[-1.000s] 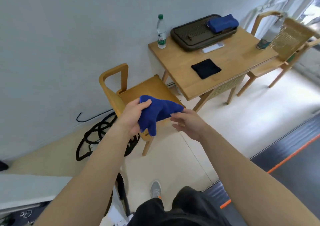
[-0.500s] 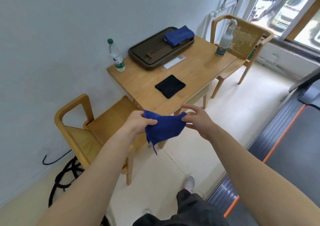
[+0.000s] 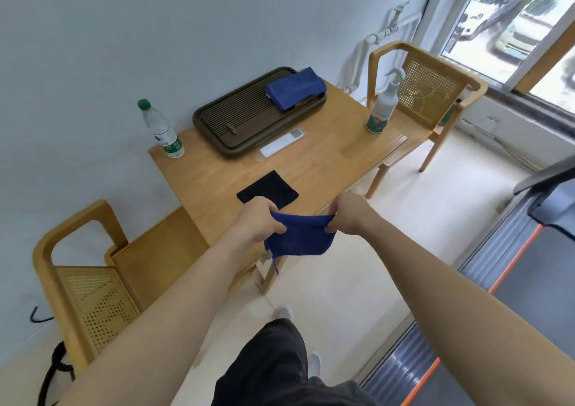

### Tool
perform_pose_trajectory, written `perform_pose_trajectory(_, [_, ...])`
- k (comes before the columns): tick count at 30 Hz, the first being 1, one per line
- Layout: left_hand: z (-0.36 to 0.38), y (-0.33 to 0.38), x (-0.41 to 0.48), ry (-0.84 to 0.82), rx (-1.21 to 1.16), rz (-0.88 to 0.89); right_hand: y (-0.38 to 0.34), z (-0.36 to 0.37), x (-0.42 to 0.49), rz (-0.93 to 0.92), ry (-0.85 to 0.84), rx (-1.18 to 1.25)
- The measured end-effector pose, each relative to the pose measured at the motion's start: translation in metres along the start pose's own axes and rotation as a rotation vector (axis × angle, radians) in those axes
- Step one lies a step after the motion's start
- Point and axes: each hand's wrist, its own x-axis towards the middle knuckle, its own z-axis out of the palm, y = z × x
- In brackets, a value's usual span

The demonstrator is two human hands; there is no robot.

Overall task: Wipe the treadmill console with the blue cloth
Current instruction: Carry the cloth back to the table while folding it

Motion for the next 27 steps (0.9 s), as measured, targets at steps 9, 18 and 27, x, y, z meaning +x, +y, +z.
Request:
perform_pose_trajectory(9, [-0.007,0.012,0.123,-0.053,-0.058,0.056,0.026,-0.054,0.12,-0.089,-0.135,0.66])
perform_pose_trajectory(18, [0.037,0.003,0.227,-0.154,-1.177,-0.274,0.044,-0.055,0.253,0.199,-0.167,0.783])
perform_pose_trajectory(27, [0.076,0.016,0.29,0.198,-0.689,-0.414,0.045,-0.052,0.343,0.052,-0.265,0.526])
